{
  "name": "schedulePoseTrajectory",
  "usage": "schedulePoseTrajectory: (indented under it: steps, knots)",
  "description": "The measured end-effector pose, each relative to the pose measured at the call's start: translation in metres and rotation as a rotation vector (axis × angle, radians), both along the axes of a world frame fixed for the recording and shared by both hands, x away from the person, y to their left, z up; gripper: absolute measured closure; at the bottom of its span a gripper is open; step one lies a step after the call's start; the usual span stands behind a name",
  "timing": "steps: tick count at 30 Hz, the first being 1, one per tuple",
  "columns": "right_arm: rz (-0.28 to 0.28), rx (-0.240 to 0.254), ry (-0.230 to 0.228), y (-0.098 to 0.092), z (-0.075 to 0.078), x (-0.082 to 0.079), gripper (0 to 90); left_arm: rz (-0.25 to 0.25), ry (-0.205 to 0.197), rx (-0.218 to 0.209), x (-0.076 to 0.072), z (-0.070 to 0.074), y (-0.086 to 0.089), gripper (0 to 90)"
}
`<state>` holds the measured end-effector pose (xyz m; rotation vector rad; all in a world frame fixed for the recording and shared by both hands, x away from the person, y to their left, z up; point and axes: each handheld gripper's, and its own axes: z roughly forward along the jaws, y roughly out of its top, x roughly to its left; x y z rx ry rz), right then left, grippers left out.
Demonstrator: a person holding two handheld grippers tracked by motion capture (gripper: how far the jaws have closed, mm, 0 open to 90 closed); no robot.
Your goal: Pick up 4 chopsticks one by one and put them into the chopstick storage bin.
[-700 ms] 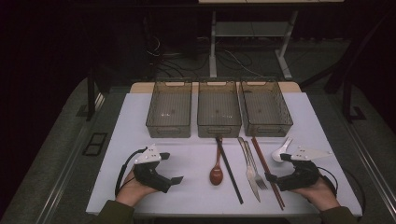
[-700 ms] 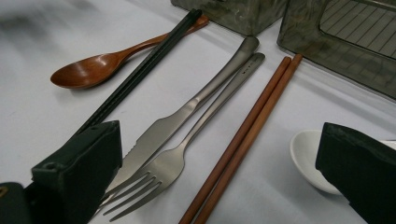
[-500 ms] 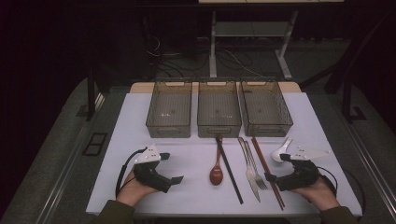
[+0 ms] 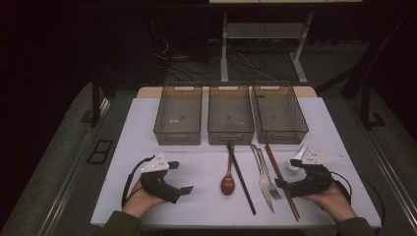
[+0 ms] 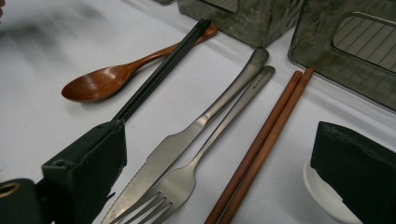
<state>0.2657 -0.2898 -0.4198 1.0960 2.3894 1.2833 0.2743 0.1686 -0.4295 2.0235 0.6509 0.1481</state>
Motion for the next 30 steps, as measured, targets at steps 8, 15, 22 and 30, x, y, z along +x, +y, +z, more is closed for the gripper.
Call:
schedulePoseTrajectory:
  steps: [8, 15, 22, 30]
  knots:
    - [0.010, -0.006, 0.011, 0.011, 0.003, 0.004, 3.8, -0.006, -0.001, 0.004, -0.001, 0.000, -0.001, 0.0]
    - [0.024, -0.011, 0.017, 0.024, 0.003, 0.008, 3.9, -0.011, -0.002, 0.001, -0.001, 0.000, -0.002, 0.0]
    - [0.049, -0.031, 0.019, 0.041, 0.003, 0.012, 3.9, -0.009, 0.002, -0.001, -0.001, -0.001, -0.002, 0.0]
    - [0.085, -0.038, 0.036, 0.055, 0.003, 0.015, 16.2, -0.012, 0.002, 0.000, -0.001, -0.001, -0.003, 0.0]
